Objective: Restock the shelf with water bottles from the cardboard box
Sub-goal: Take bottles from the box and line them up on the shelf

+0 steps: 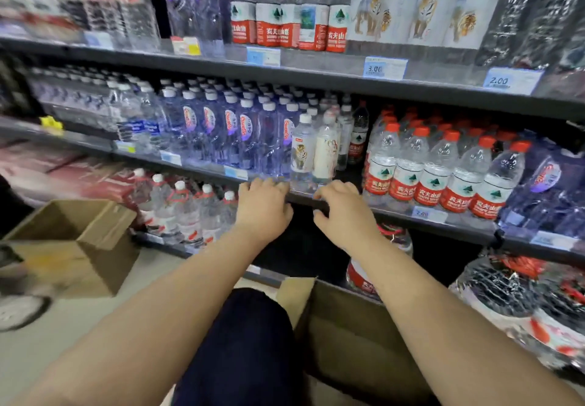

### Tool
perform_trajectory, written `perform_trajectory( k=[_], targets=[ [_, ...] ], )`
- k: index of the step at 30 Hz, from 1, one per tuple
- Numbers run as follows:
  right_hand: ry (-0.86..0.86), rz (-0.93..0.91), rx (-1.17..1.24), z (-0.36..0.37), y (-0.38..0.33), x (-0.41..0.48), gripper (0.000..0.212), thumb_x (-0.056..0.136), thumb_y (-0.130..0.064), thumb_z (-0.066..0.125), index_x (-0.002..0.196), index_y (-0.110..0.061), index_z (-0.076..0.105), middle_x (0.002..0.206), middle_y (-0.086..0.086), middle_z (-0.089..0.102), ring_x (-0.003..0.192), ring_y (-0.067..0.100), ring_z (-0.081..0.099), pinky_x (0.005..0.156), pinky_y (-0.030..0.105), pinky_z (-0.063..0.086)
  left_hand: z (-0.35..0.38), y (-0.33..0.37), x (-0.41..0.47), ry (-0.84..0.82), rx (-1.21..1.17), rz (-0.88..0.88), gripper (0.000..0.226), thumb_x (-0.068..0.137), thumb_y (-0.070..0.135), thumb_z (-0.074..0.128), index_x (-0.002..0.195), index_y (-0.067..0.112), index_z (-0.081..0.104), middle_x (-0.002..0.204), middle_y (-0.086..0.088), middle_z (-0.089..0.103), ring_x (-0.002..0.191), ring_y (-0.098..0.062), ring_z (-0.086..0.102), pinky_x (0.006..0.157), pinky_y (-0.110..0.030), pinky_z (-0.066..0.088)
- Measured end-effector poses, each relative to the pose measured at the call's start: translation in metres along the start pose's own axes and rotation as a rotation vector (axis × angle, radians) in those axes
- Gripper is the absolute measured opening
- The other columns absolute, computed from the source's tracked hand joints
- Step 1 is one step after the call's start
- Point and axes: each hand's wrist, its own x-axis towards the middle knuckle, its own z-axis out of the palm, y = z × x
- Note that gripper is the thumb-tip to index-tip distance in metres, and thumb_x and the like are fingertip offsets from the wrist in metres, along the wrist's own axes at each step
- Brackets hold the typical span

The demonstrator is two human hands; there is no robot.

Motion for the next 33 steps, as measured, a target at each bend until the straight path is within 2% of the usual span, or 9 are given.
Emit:
perform_trajectory(
  k=[4,6,9,12,16,19,23,29,33],
  targets=[
    [-0.062,-0.103,0.087,0.021,-0.075,-0.008,0.029,0.085,-0.025,0.063,0.113,-0.017,0.061,0.113,0.003,0.057,0.112,0.026,0.045,0.095,0.041,0.040,-0.023,-0.069,-0.060,0.024,0.049,-0.185,0.038,0.088,0.040,0.051,0.121,0.023,0.058,0.118,-0.006,0.057,0.115,-0.031,0.048,0.095,-0.043,0.034],
    [-0.104,-0.158,0.112,0.039,-0.115,-0.012,0.031,0.084,-0.024,0.063,0.114,-0.017,0.061,0.115,0.002,0.057,0.112,0.027,0.045,0.094,0.043,0.041,-0.028,-0.105,-0.096,0.026,0.068,-0.295,0.040,0.088,0.042,0.052,0.124,0.024,0.057,0.121,-0.005,0.057,0.116,-0.032,0.047,0.095,-0.043,0.034],
    [-0.211,-0.204,0.140,0.080,-0.173,-0.018,0.031,0.084,-0.025,0.062,0.114,-0.016,0.060,0.117,0.003,0.056,0.113,0.028,0.044,0.091,0.041,0.043,-0.022,-0.159,-0.151,0.020,0.066,-0.466,0.035,0.088,0.042,0.054,0.118,0.027,0.059,0.119,-0.004,0.058,0.115,-0.031,0.047,0.094,-0.043,0.034],
    [-0.332,-0.259,0.130,0.135,-0.219,-0.023,0.028,0.082,-0.025,0.065,0.108,-0.017,0.059,0.113,0.005,0.056,0.111,0.029,0.046,0.087,0.036,0.040,0.001,-0.206,-0.203,-0.042,0.067,-0.616,0.036,0.087,0.040,0.054,0.119,0.025,0.059,0.117,-0.005,0.059,0.114,-0.033,0.047,0.092,-0.040,0.035],
    [-0.494,-0.260,0.118,0.214,-0.256,-0.037,0.030,0.082,-0.023,0.063,0.111,-0.018,0.059,0.114,0.005,0.056,0.114,0.029,0.046,0.089,0.034,0.039,0.057,-0.251,-0.259,-0.167,0.018,-0.728,0.039,0.087,0.039,0.055,0.124,0.026,0.059,0.123,-0.004,0.059,0.118,-0.031,0.046,0.099,-0.040,0.033],
    [-0.598,-0.175,0.169,0.267,-0.267,-0.053,0.028,0.084,-0.021,0.062,0.111,-0.020,0.061,0.119,0.002,0.056,0.116,0.026,0.046,0.090,0.033,0.039,0.098,-0.268,-0.283,-0.279,-0.010,-0.803,0.041,0.087,0.038,0.056,0.126,0.025,0.059,0.125,-0.003,0.058,0.121,-0.029,0.045,0.099,-0.040,0.030],
    [-0.723,0.017,0.230,0.334,-0.262,-0.072,0.020,0.084,-0.019,0.064,0.104,-0.022,0.062,0.114,0.000,0.058,0.114,0.024,0.047,0.087,0.033,0.044,0.155,-0.281,-0.304,-0.405,-0.076,-0.905,0.043,0.086,0.041,0.056,0.127,0.026,0.057,0.125,-0.003,0.058,0.122,-0.029,0.044,0.098,-0.040,0.031],
    [-0.932,0.229,0.142,0.422,-0.228,-0.105,0.025,0.082,-0.019,0.067,0.105,-0.021,0.059,0.115,0.005,0.057,0.107,0.027,0.052,0.087,0.040,0.051,0.252,-0.266,-0.326,-0.615,-0.226,-0.988,0.049,0.088,0.046,0.054,0.132,0.026,0.052,0.131,-0.004,0.056,0.123,-0.029,0.046,0.099,-0.043,0.035],
    [-1.027,0.314,0.093,0.475,-0.202,-0.129,0.025,0.082,-0.020,0.065,0.106,-0.021,0.060,0.112,0.005,0.058,0.102,0.027,0.054,0.082,0.037,0.052,0.321,-0.249,-0.328,-0.654,-0.419,-1.106,0.058,0.084,0.046,0.059,0.136,0.022,0.048,0.130,-0.009,0.056,0.119,-0.033,0.050,0.098,-0.042,0.040]
  ],
)
